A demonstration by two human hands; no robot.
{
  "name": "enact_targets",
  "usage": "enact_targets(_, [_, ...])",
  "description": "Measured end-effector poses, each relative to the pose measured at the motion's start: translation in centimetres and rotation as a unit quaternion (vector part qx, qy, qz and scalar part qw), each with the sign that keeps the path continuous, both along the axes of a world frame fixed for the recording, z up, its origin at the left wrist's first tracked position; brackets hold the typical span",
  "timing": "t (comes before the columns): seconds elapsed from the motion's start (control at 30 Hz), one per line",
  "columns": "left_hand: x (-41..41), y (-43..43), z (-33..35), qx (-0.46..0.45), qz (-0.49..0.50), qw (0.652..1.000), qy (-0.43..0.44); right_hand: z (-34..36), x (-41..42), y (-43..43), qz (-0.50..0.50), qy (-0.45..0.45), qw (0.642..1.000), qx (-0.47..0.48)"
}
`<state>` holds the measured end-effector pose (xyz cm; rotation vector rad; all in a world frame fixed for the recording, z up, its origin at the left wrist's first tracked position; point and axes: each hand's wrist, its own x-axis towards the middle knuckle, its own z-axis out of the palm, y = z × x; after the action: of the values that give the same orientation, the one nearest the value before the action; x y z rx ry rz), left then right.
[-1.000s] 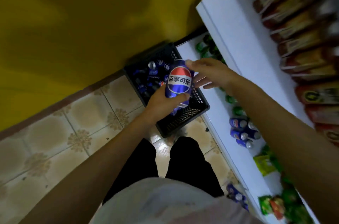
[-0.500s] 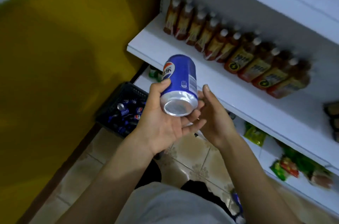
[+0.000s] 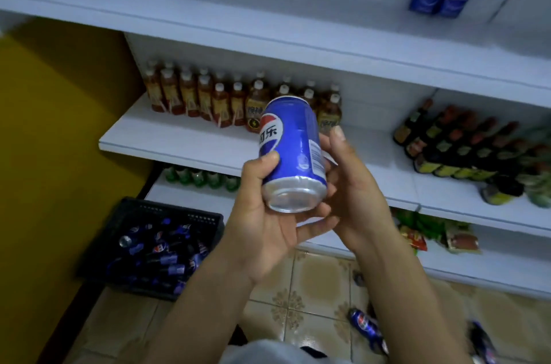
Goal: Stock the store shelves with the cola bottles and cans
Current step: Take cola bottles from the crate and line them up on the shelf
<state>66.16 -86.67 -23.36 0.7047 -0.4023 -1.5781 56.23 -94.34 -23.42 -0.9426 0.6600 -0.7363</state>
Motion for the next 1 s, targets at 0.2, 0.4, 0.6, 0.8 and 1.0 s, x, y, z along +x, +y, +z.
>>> enact_targets(0.2, [-8.3,-2.6,1.0,-0.001,0.051,0.914,-0.403,1.0,-9.9,-1.8,-0.111,0.051,0.990,-0.069])
enact_targets(0.4, [-11.6,-5.8,0.8,-0.005,0.027,0.840,-0.541,1.1,-14.2,-3.5,-0.202,0.022,0.978,-0.054])
enact_targets(0.6, [-12.9,-11.4,1.7,-0.042,0.027,0.778,-0.627,1.9,-15.3,-6.0,-0.316,0.065,0.938,-0.126])
enact_targets(0.8, [-11.3,-21.1,4.4,-0.170,0.101,0.642,-0.741,4.4,-13.2,-12.9,-0.333,0.105,0.906,-0.238])
enact_targets(1.0, [-9.7,-30.9,6.6,-0.244,0.118,0.598,-0.754,6.6,-10.4,-22.0,-0.385,0.129,0.871,-0.277])
